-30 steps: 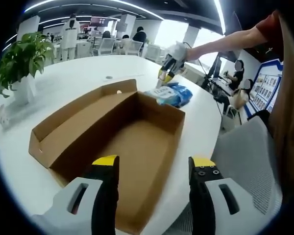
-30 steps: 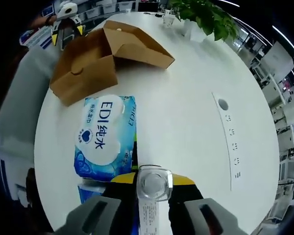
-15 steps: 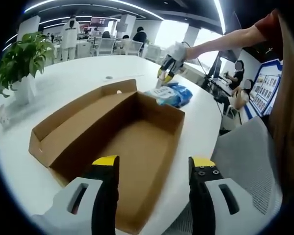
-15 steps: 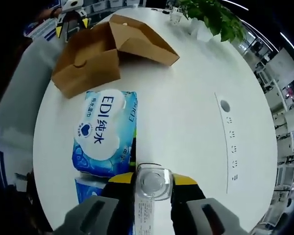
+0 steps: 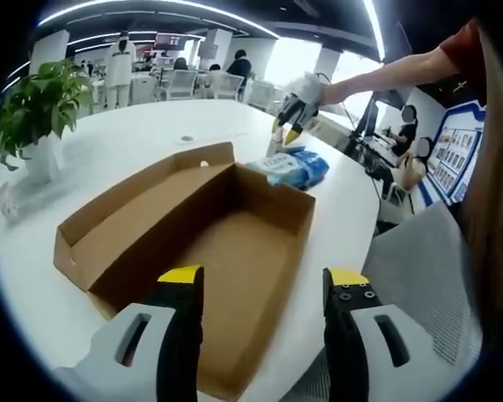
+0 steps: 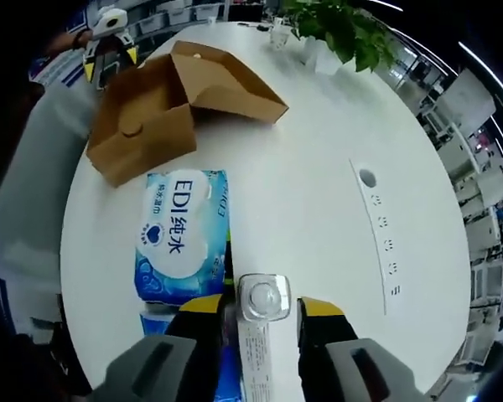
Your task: Operate the shoe box by opening the lid, removing the specified soft item, and placing it in the target area until the item is outside and the box remains undamaged.
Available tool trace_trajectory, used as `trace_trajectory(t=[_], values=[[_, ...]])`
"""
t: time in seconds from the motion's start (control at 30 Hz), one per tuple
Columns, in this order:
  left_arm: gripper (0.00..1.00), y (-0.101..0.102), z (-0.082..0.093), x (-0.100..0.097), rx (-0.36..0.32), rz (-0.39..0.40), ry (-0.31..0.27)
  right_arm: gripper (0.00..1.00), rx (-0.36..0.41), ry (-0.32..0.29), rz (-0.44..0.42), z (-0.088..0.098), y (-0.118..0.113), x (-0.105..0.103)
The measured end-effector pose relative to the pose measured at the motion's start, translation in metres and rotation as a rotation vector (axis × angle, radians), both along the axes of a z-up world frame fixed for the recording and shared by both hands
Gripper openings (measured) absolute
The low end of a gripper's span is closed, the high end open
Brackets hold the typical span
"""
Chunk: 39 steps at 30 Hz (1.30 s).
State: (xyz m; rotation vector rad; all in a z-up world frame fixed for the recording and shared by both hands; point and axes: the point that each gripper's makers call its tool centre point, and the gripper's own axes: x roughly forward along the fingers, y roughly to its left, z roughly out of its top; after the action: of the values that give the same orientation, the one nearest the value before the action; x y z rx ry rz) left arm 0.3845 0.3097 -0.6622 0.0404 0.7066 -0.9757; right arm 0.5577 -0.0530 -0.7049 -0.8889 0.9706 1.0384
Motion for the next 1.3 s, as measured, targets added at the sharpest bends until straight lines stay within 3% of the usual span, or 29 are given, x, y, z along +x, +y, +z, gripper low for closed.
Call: trace_trajectory(t=[0.17,0.33,0.77,0.93,1.0,1.3], values=[[0.57,0.004,0.003,0.001,-0.006,0.009,-0.007,0.34,0.072,-0.013,-0.091,0.014,0.007,-0.003],[0.57,0.007,0.008,0.005,-0.039,0.035,-0.005,0.38,0.077,-0.033,-0.127,0.024,0.004,-0.013],[0.57,0.015,0.019,0.005,-0.069,0.087,-0.013,0.44,0.324,-0.171,-0.436,0.074,0.009,-0.028],[0.57,0.024,0.017,0.002,-0.061,0.113,-0.013,0.42,0.408,-0.207,-0.487,0.09,0.021,-0.044],[0.57,0.03,0.02,0.003,-0.102,0.162,0.004,0.44,0.439,-0.222,-0.511,0.096,0.026,-0.051],[0.58,0.051,0.018,-0.004,-0.067,0.218,-0.011,0.48,0.581,-0.271,-0.563,0.116,0.052,-0.08]])
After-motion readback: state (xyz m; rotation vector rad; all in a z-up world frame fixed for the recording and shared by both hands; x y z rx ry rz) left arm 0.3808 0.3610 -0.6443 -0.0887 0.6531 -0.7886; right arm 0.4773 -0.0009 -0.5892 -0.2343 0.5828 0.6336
